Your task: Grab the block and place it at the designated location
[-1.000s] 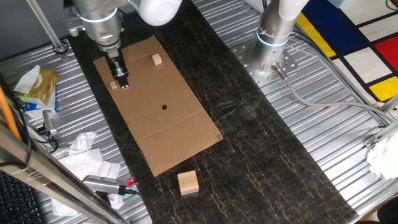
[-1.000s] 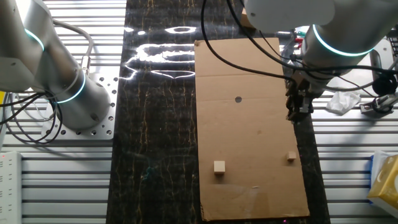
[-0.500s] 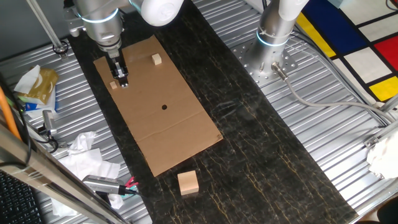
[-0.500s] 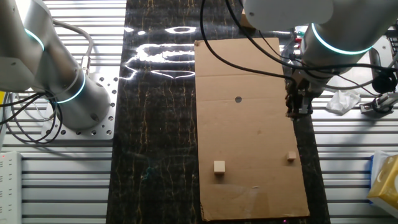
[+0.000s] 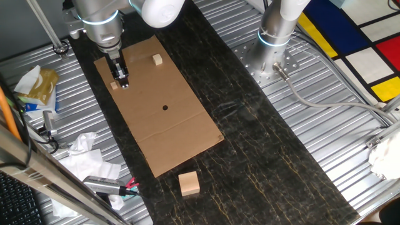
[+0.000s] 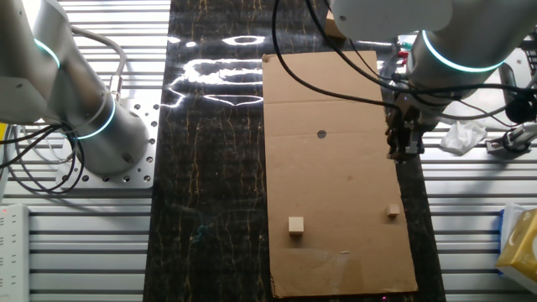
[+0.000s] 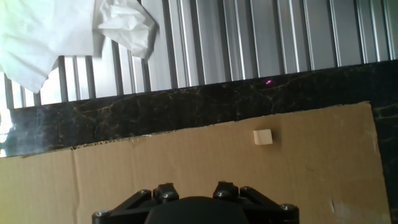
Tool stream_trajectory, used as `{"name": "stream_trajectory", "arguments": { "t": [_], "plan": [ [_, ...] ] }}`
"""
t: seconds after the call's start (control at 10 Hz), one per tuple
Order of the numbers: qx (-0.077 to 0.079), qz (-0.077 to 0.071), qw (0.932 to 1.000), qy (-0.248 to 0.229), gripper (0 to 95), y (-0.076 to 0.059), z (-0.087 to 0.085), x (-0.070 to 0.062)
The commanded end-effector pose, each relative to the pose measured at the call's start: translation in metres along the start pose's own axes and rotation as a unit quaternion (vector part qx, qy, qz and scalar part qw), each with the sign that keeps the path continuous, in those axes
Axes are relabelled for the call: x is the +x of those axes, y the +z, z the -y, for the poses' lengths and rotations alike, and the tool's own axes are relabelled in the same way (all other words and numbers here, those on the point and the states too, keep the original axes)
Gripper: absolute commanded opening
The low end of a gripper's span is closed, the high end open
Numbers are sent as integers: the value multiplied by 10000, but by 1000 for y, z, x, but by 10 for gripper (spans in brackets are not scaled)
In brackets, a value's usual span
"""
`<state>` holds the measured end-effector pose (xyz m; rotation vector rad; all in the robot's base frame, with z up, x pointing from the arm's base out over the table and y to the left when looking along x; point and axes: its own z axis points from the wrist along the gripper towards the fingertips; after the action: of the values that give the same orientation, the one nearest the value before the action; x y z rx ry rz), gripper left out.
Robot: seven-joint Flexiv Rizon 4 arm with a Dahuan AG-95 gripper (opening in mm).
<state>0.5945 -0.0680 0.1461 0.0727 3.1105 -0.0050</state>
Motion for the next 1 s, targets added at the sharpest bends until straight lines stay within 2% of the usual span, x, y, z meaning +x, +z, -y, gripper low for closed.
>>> {"name": "stream_trajectory", "arguments": {
  "t": [0.1, 0.4, 0.8, 0.9, 1.0],
  "plan": [
    [16, 4, 10000, -22, 570, 3, 1, -2],
    [4, 61, 10000, -51, 570, 9, 4, -7],
    [-3, 49, 9999, -112, 570, 9, 13, -9],
    [-13, 42, 9999, -164, 380, 10, 20, -11],
    [-18, 42, 9998, -184, 380, 11, 24, -13]
  ]
}}
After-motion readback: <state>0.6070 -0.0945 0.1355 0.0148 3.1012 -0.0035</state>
